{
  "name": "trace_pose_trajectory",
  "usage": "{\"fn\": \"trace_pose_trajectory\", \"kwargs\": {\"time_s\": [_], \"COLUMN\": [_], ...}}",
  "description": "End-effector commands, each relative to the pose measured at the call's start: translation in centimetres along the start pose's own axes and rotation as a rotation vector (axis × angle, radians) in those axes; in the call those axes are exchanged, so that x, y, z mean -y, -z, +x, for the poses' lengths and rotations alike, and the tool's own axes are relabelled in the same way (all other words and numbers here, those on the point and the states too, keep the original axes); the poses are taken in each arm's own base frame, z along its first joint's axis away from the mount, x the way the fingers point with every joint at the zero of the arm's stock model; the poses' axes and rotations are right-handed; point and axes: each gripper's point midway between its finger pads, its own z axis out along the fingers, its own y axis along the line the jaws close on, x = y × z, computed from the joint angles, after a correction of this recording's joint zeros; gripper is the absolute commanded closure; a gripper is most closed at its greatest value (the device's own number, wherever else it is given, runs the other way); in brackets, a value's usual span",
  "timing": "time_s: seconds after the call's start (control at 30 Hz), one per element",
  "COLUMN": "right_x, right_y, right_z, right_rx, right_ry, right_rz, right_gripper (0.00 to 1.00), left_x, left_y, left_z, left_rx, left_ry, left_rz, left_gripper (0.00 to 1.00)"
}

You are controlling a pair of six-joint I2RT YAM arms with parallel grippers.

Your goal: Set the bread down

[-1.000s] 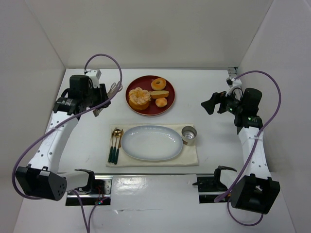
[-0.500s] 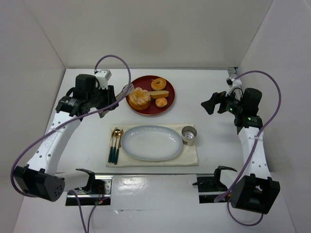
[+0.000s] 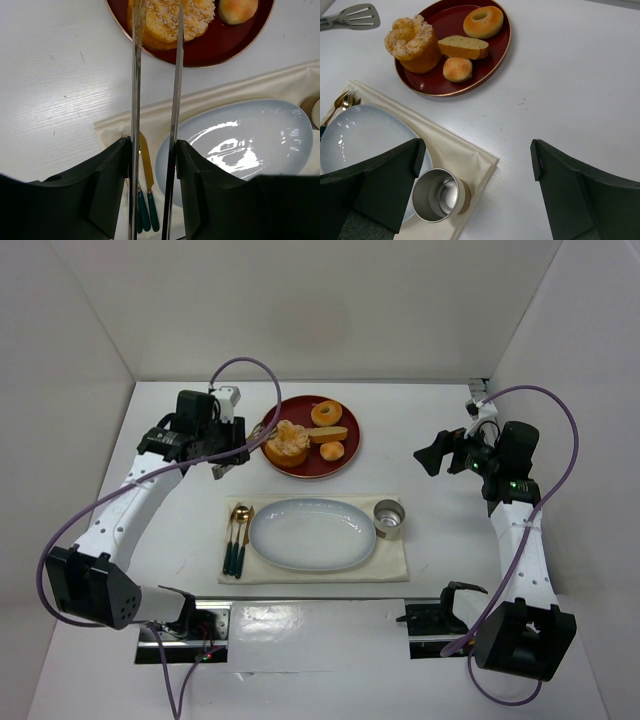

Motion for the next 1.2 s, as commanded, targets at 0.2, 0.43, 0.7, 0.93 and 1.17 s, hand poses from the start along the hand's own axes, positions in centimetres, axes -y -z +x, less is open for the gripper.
{"fn": "trace_pose_trajectory", "kwargs": {"time_s": [0.2, 0.43, 0.7, 0.93, 1.17], "right_x": [-0.6, -0.6, -0.6, -0.6, -0.6], "right_y": [0.7, 0.7, 0.7, 0.7, 0.7], "right_z": [-2.2, -2.2, -2.2, -2.2, -2.2], "right_rx": [0.054, 0.054, 0.054, 0.054, 0.054], "right_ry": [0.055, 0.055, 0.055, 0.055, 0.055], "right_rz": [-0.01, -0.01, -0.01, -0.01, -0.01], "right_gripper": [0.0, 0.0, 0.0, 0.0, 0.0], "left_x": [-1.9, -2.5, -2.1, -1.4, -1.0], "left_y": [-1.9, -4.1, -4.1, -3.5, -2.9], "left_z": [-1.7, -1.0, -1.5, -2.6, -3.4], "left_rx": [0.051, 0.01, 0.017, 0.052, 0.061], "left_ry": [-0.032, -0.028, -0.029, -0.024, -0.025], "left_rz": [-0.097, -0.114, -0.095, -0.069, -0.058], "left_gripper": [0.44, 0.43, 0.42, 0.42, 0.41]}}
